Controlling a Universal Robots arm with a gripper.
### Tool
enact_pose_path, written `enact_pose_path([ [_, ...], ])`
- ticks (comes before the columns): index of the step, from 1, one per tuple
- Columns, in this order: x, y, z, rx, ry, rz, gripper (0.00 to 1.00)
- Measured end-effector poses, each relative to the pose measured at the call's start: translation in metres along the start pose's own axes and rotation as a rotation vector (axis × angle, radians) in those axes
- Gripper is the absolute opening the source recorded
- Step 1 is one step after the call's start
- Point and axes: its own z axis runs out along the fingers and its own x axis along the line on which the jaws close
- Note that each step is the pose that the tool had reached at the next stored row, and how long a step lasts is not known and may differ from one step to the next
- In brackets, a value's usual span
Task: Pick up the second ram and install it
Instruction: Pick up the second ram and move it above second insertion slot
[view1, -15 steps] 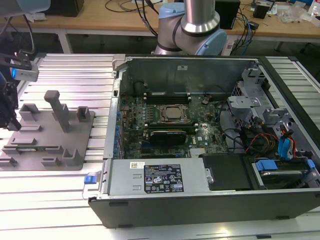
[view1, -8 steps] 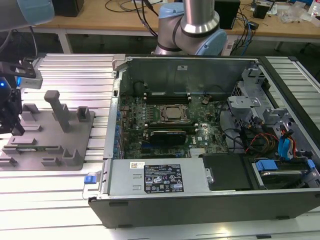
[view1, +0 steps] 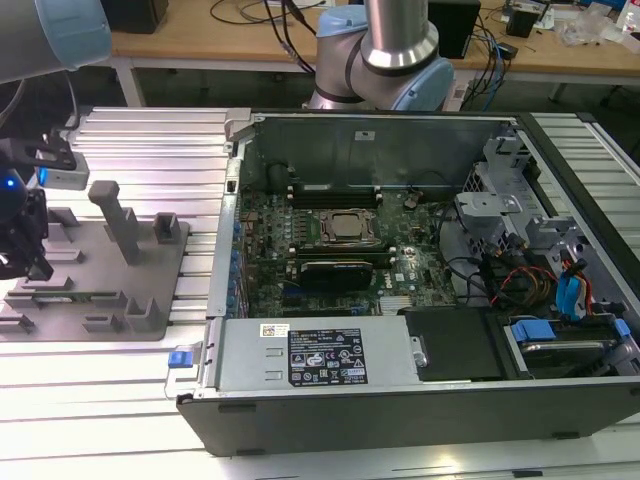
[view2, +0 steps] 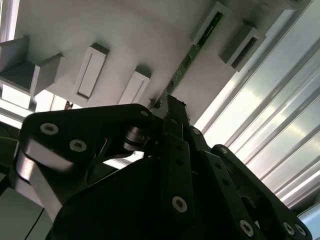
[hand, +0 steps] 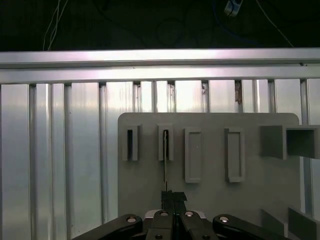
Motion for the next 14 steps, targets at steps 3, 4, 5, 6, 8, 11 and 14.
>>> enact_pose_path([
  [3, 0.0006, -0.0001, 0.0036, -0.0002, 0.0002, 0.000, 0.08],
  [4, 0.0018, -0.0003, 0.0058, -0.0001, 0.0001, 0.000, 0.08],
  [5, 0.0023, -0.0002, 0.0073, -0.0001, 0.0001, 0.000, 0.08],
  [6, 0.0026, -0.0003, 0.0089, -0.0002, 0.0001, 0.000, 0.08],
  [8, 0.0027, -0.0003, 0.0093, -0.0003, 0.0003, 0.000, 0.08],
  [11, 0.0027, -0.0004, 0.0096, -0.0002, 0.0001, 0.000, 0.08],
  [14, 0.0027, -0.0004, 0.0099, -0.0002, 0.0001, 0.000, 0.14],
])
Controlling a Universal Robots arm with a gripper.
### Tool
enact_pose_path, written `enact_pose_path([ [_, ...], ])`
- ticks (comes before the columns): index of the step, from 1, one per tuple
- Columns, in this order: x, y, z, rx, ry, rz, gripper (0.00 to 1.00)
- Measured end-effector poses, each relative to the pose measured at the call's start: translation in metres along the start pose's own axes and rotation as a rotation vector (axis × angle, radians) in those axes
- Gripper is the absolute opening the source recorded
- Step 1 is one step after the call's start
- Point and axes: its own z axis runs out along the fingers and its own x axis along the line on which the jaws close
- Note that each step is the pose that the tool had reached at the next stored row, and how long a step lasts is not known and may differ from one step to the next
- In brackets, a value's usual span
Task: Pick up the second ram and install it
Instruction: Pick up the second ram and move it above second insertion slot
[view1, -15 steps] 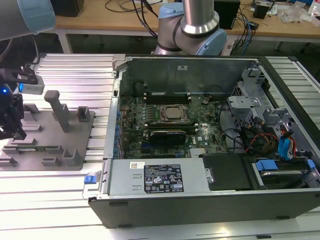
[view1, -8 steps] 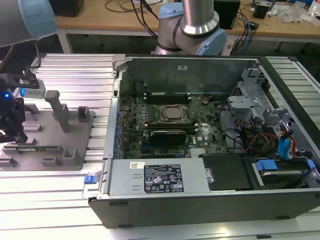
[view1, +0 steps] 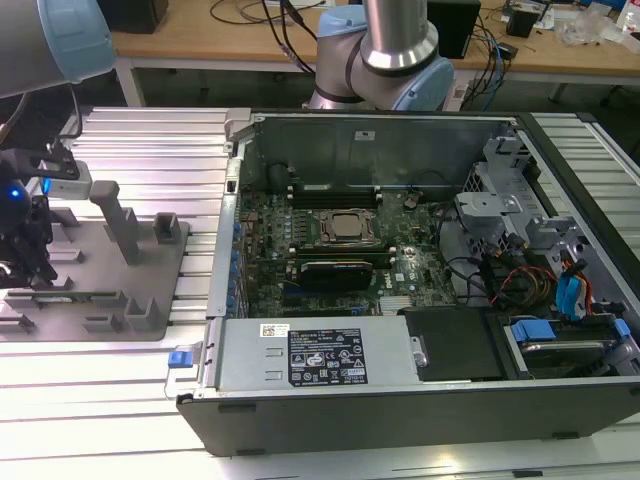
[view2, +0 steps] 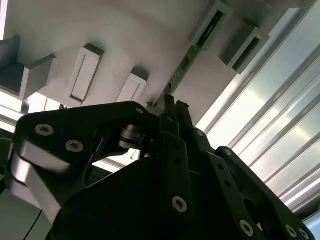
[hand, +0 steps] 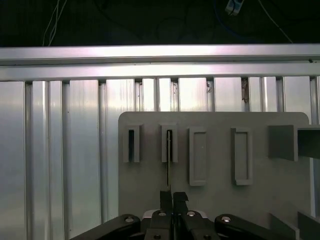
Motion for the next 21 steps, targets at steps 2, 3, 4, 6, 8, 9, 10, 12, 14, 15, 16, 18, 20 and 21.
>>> enact_pose_path([
  [2, 0.0000, 0.0000, 0.0001, 0.0000, 0.0000, 0.000, 0.28],
  [3, 0.0000, 0.0000, 0.0002, -0.0001, 0.0000, 0.000, 0.28],
  [4, 0.0000, 0.0000, 0.0003, 0.0000, 0.0000, -0.001, 0.28],
  [6, 0.0001, -0.0002, 0.0036, -0.0006, 0.0010, -0.029, 0.28],
  [8, 0.0001, -0.0002, 0.0063, -0.0007, 0.0012, -0.035, 0.28],
  [9, 0.0002, -0.0002, 0.0078, -0.0007, 0.0013, -0.036, 0.28],
  [10, 0.0002, 0.0000, 0.0111, -0.0007, 0.0014, -0.038, 0.28],
  [12, 0.0004, 0.0012, 0.0156, -0.0008, 0.0016, -0.043, 0.28],
  [14, 0.0004, 0.0019, 0.0193, -0.0009, 0.0017, -0.047, 0.28],
  [15, 0.0005, 0.0021, 0.0209, -0.0009, 0.0018, -0.049, 0.28],
  [16, 0.0005, 0.0022, 0.0219, -0.0009, 0.0018, -0.050, 0.28],
  [18, 0.0006, 0.0024, 0.0253, -0.0010, 0.0020, -0.052, 0.28],
  [20, 0.0006, 0.0024, 0.0266, -0.0013, 0.0022, -0.055, 0.28],
  [21, 0.0006, 0.0024, 0.0268, -0.0011, 0.0021, -0.055, 0.28],
])
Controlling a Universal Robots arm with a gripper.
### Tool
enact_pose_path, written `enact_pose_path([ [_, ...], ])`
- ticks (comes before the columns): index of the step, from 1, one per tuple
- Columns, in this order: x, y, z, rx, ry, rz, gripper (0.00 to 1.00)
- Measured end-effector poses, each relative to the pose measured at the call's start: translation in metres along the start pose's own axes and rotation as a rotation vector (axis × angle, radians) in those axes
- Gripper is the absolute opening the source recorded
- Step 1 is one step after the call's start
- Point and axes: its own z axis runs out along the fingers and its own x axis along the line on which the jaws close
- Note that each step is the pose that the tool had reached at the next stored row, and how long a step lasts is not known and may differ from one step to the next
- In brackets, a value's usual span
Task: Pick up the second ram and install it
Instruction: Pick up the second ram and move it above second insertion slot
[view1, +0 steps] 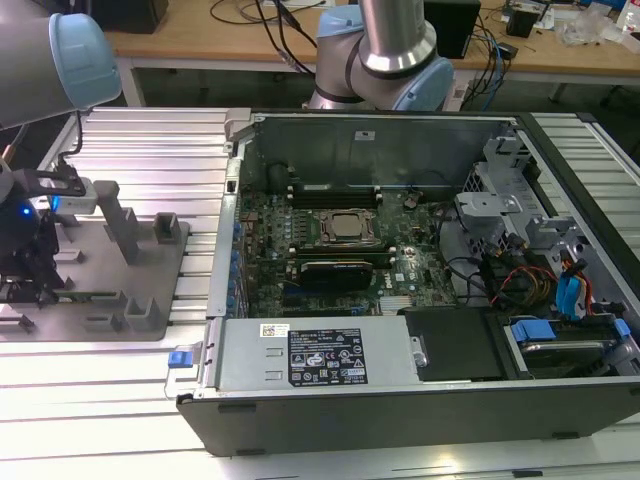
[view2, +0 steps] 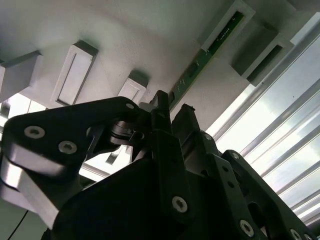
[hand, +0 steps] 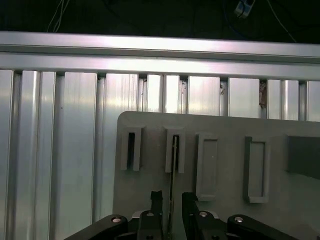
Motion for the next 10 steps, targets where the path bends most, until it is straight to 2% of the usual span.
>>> enact_pose_path([
  [4, 0.0000, 0.0000, 0.0001, 0.0001, 0.0000, 0.000, 0.26],
  [5, 0.0000, 0.0000, 0.0001, 0.0001, 0.0000, 0.000, 0.19],
  [10, 0.0000, 0.0000, 0.0002, 0.0001, 0.0000, -0.001, 0.19],
])
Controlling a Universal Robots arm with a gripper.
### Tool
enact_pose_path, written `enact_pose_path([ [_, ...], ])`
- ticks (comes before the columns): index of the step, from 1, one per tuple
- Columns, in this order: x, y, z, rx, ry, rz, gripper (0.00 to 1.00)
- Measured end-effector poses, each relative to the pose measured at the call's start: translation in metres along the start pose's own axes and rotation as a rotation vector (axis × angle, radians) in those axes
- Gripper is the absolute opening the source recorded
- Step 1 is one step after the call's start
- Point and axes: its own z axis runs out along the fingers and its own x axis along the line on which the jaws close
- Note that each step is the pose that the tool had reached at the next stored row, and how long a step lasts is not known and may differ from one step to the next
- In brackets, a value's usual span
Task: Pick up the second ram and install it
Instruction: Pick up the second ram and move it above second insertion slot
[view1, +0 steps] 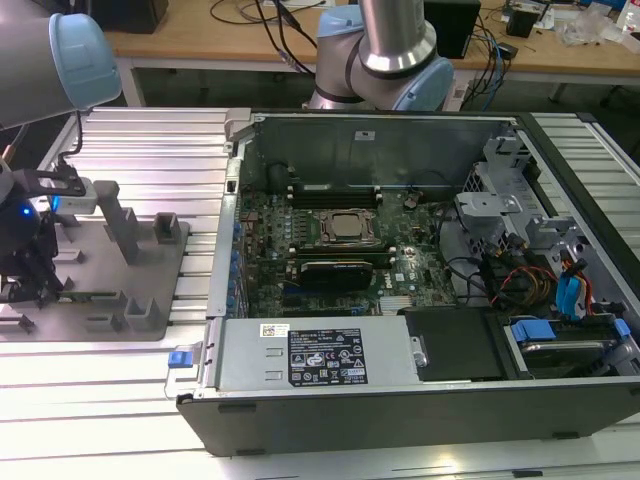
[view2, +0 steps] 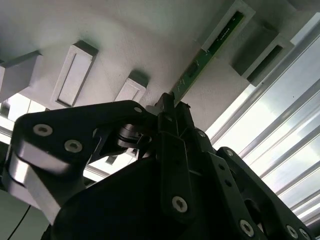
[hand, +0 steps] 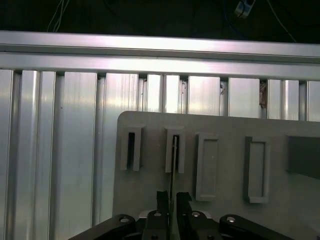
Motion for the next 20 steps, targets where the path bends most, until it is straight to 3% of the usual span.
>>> enact_pose_path([
  [2, 0.0000, 0.0000, 0.0000, -0.0001, 0.0000, 0.000, 0.18],
  [3, 0.0000, 0.0000, 0.0000, 0.0000, 0.0000, 0.000, 0.10],
  [9, 0.0000, 0.0000, 0.0001, -0.0001, 0.0001, -0.001, 0.09],
  [12, -0.0001, 0.0000, 0.0004, 0.0009, -0.0017, 0.045, 0.09],
  [20, -0.0001, 0.0000, -0.0014, 0.0010, -0.0018, 0.045, 0.09],
])
